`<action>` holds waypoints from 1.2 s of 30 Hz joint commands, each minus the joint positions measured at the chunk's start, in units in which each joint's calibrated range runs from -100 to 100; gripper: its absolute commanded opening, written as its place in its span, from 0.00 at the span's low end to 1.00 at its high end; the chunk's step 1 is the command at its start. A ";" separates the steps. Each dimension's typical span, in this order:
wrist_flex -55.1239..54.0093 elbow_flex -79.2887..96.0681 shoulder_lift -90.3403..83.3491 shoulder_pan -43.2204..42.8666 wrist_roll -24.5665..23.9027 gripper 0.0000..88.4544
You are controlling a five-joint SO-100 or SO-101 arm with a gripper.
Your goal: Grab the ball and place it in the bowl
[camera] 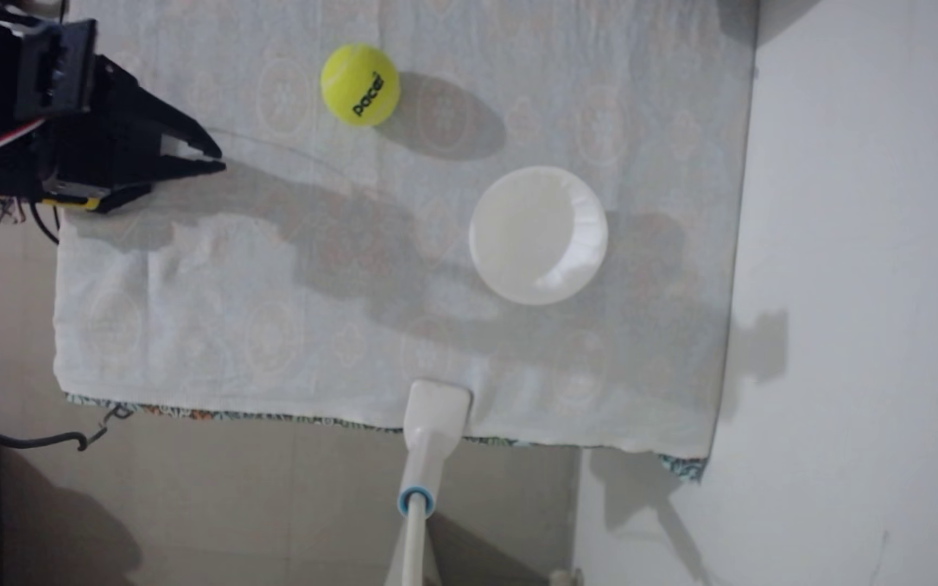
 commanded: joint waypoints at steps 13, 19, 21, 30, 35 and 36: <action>-1.34 -15.06 8.79 -8.61 -0.59 0.07; -1.83 -16.79 11.60 -9.82 -1.32 0.18; -3.15 -17.24 12.49 -9.82 -1.86 0.21; -5.20 -16.43 17.32 -11.25 -4.10 0.37; -8.16 -11.79 20.13 -10.48 -6.25 0.43; -8.40 -10.97 20.62 -10.48 -6.79 0.44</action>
